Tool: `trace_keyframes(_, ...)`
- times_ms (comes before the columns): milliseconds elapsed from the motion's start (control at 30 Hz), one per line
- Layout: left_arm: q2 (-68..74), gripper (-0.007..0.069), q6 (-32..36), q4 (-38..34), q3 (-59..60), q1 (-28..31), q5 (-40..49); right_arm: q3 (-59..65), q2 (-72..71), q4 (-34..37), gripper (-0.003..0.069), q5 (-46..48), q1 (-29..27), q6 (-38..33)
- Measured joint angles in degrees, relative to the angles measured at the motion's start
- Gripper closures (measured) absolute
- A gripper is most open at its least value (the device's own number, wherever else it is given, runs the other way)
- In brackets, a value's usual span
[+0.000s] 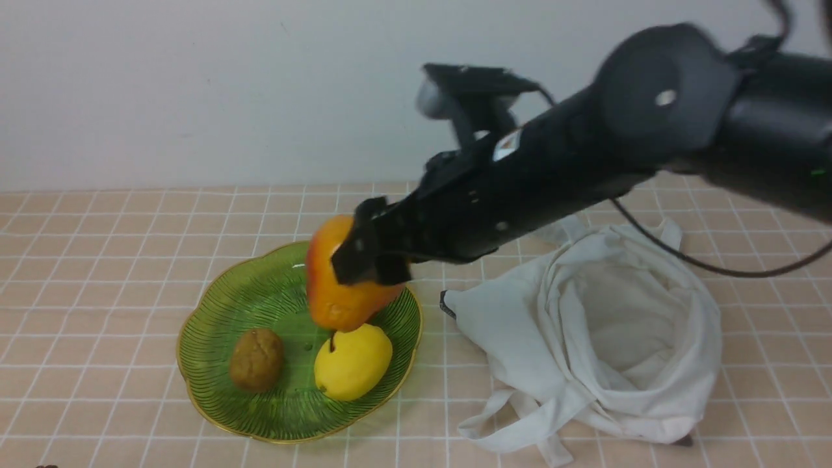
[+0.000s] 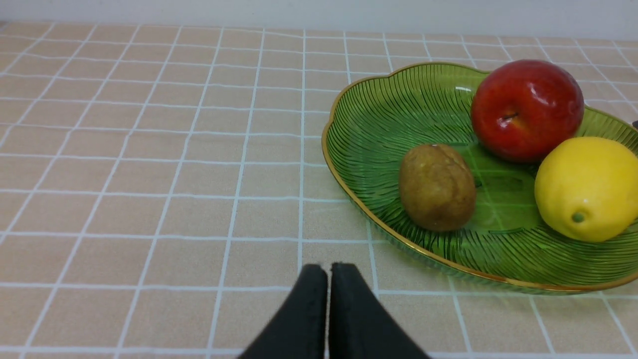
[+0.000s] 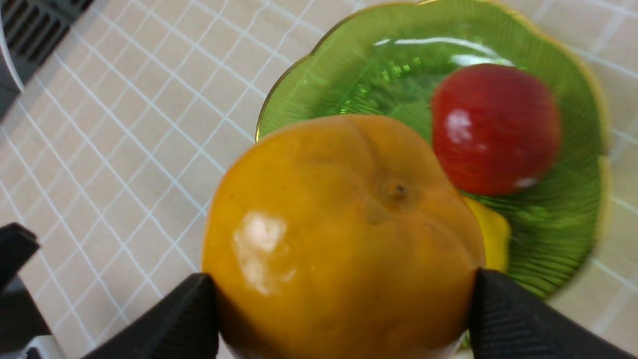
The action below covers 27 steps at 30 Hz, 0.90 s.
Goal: Take the fruit out of the bag on the brown coffee tablecloth and place them on the plate.
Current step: 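Move the fruit from the bag onto the plate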
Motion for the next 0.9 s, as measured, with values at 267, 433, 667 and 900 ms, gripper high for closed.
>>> trace_keyframes(267, 0.00, 0.0632, 0.00, 0.00, 0.00, 0.00, 0.00, -8.72, 15.91, -1.42, 0.0064, -1.18, 4.60, -0.43)
trace_keyframes(433, 0.00, 0.0632, 0.00, 0.00, 0.00, 0.00, 0.00, -10.65, 20.06, -1.37, 0.0064, -3.70, 6.01, -1.52)
trace_keyframes(667, 0.00, 0.0632, 0.00, 0.00, 0.00, 0.00, 0.00, -10.65, 21.90, -0.67, 0.0061, -6.30, 6.67, -1.91)
trace_keyframes(900, 0.00, 0.0632, 0.00, 0.00, 0.00, 0.00, 0.00, -10.71, 21.90, -1.01, -0.0029, -6.60, 6.67, -1.91)
